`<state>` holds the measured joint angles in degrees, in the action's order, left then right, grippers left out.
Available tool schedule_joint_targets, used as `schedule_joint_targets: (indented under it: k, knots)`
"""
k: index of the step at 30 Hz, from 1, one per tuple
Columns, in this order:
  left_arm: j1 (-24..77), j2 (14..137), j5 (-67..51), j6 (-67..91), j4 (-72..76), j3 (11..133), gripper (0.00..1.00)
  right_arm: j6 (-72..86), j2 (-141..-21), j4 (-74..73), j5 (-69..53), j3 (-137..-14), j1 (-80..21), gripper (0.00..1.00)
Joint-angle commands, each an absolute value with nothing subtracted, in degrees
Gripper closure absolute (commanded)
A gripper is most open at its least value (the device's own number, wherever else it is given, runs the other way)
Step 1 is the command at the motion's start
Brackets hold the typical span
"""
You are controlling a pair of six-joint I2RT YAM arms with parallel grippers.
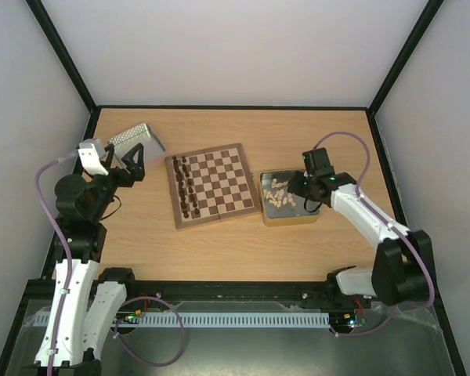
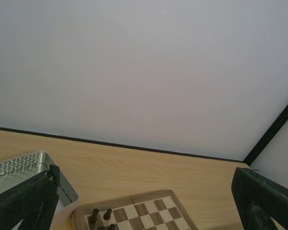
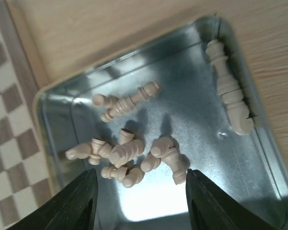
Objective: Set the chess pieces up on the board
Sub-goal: Pick up the chess piece from the storage box.
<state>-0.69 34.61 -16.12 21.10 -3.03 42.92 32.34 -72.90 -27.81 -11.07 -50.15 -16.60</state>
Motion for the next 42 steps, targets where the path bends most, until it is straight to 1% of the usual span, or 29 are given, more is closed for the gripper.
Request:
schedule_joint_targets:
  k: [1,6,7,10,16,20,22,26,28,35,42]
  knots:
    - [-0.4,34.2,-13.0,18.7,0.8,40.4,0.00,31.8,-79.6,-26.7,-6.6,-52.7,-20.3,0.49]
    - [0.9,33.2,-11.1,18.2,1.0,38.6,0.00,31.4,-86.2,-26.0,-3.9,-55.2,-23.3,0.50]
    - [1.2,33.1,-11.1,17.7,1.0,38.3,0.00,31.3,-87.2,-26.0,-3.2,-56.0,-23.7,0.51]
    - [1.9,32.8,-9.7,17.0,0.5,38.5,0.00,31.1,-90.0,-26.1,-2.7,-57.9,-24.3,0.59]
    - [2.9,31.8,-8.0,16.1,-0.1,38.4,0.00,31.0,-93.5,-27.3,-0.5,-60.1,-25.3,0.70]
    - [3.2,31.5,-7.3,15.8,-0.4,38.4,0.00,30.2,-95.6,-28.5,-1.0,-60.7,-25.8,0.72]
    - [3.4,31.4,-7.1,15.8,-0.4,38.3,0.00,30.1,-96.2,-28.5,-0.7,-60.7,-26.0,0.78]
    - [3.8,31.2,-6.9,15.7,-0.4,38.3,0.00,30.8,-95.7,-28.9,1.4,-61.2,-26.3,0.94]
    - [3.9,31.1,-6.9,15.6,-0.5,38.3,0.00,31.2,-94.8,-29.4,3.0,-61.5,-26.5,0.98]
    - [4.0,30.8,-6.2,15.8,-0.6,38.3,0.00,31.8,-89.7,-32.6,7.2,-64.0,-26.6,0.98]
    - [4.1,30.5,-5.4,15.9,-0.8,38.3,0.00,31.9,-86.1,-34.4,5.3,-67.9,-27.2,0.98]
